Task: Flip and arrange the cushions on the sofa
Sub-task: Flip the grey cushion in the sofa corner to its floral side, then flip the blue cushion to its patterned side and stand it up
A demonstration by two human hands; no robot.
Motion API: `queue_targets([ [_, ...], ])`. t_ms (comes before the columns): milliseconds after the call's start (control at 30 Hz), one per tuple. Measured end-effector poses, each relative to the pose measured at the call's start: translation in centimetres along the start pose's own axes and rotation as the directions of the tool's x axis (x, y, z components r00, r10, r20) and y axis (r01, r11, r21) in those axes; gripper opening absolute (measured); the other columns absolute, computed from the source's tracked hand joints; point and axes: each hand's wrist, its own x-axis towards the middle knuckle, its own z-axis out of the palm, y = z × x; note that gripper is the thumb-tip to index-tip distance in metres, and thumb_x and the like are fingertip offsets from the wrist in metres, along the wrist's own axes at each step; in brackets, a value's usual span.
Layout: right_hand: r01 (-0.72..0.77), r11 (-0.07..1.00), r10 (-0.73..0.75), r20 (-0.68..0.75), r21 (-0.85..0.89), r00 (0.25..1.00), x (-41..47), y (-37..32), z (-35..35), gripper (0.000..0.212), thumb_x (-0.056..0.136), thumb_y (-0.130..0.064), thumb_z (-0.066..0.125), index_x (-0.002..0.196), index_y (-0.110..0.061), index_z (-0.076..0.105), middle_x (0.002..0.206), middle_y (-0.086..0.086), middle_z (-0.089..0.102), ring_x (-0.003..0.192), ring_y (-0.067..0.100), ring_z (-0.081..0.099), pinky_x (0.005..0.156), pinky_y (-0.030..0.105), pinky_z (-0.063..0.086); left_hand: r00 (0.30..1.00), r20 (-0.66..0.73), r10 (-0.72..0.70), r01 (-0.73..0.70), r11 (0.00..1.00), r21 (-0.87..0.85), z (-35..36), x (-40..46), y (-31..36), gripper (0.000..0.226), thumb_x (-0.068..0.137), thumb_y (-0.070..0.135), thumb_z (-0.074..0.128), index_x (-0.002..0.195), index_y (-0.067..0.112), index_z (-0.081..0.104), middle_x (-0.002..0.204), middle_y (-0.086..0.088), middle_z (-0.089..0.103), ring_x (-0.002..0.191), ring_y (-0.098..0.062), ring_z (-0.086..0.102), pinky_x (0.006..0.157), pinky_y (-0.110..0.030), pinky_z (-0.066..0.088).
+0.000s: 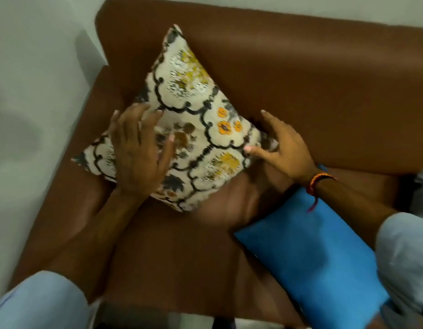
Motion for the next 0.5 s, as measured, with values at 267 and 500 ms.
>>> queue_targets([
  [267, 0.138, 0.933, 0.006, 0.398, -0.331, 0.917, -23.6, 14.9, -2.1, 0.108, 0.083, -0.08, 0.059, 0.166, -0.018, 0.029, 0.175, 0.007, 0.028, 0.16, 0.028, 0.033, 0.127, 0.054, 0.033, 0.502, 0.54, 0.676, -0.556, 0.73, -0.397, 7.3, -14.3, 21.2, 0.081, 0.086, 0.047, 0.07, 0.155, 0.012, 0.049, 0.162, -0.011, 0.047, 0.155, -0.028, 0.039, 0.128, -0.062, 0.021],
  [500, 0.313, 0.847, -0.148, 0.375, -0.43, 0.915, -36.1, 24.6, 0.4, 0.123, 0.079, -0.092, 0.051, 0.169, -0.013, 0.019, 0.179, 0.006, 0.014, 0.165, 0.025, 0.018, 0.132, 0.057, 0.016, 0.404, 0.664, 0.629, -0.631, 0.717, -0.296, 11.7, -24.6, 27.4, 0.108, 0.084, 0.057, 0.07, 0.164, 0.002, 0.021, 0.169, -0.029, 0.022, 0.159, -0.048, 0.019, 0.12, -0.077, 0.021],
])
